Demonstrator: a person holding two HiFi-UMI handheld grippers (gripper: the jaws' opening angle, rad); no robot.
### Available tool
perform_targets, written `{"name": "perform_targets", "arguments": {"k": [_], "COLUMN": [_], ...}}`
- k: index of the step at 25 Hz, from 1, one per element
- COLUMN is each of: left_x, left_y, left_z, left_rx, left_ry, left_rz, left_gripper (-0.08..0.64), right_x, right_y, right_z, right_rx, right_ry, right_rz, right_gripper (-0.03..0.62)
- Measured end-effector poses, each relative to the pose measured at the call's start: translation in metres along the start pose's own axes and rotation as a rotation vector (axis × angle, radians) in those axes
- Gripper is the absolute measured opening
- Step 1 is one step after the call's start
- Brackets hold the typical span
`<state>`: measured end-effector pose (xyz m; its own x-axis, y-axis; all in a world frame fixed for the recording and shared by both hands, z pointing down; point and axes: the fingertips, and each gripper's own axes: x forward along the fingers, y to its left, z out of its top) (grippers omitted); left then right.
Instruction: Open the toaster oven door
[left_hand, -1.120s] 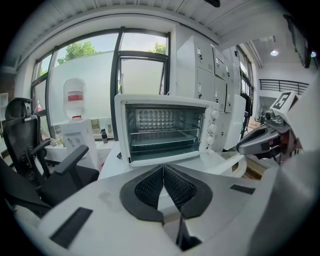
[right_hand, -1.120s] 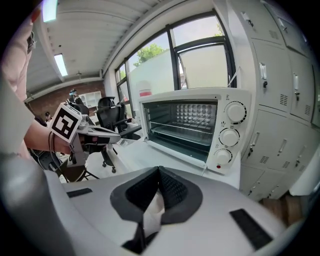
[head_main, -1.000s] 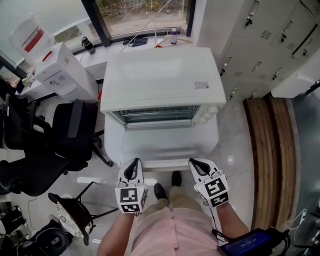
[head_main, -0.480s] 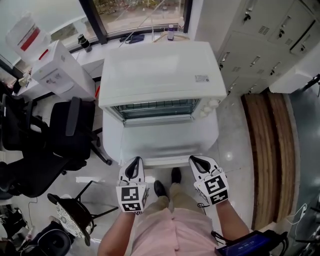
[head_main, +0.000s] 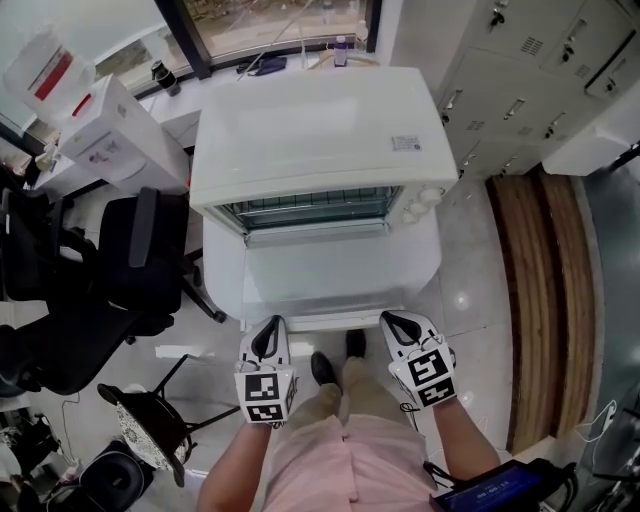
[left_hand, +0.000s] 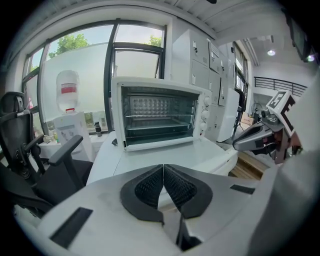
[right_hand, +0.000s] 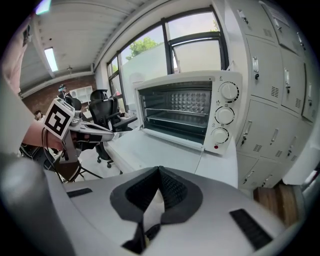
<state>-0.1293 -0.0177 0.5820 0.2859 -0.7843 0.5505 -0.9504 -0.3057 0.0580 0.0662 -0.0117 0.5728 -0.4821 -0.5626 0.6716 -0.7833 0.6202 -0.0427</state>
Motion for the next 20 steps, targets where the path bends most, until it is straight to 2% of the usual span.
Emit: {"name": "perform_targets", "arguments": {"k": [20], "left_x": [0.018], "left_y": [-0.001], "left_z": [-0.046], "left_rx": [0.034], "left_ry": [0.095], "left_rz": [-0.021], "left_gripper": [0.014], "right_x": [0.028], "right_y": [0.002], "right_z": [-0.043], "right_rx": [-0.005], "right_ry": [0.087], "right_rz": [0.027], "right_gripper": [0.001]}}
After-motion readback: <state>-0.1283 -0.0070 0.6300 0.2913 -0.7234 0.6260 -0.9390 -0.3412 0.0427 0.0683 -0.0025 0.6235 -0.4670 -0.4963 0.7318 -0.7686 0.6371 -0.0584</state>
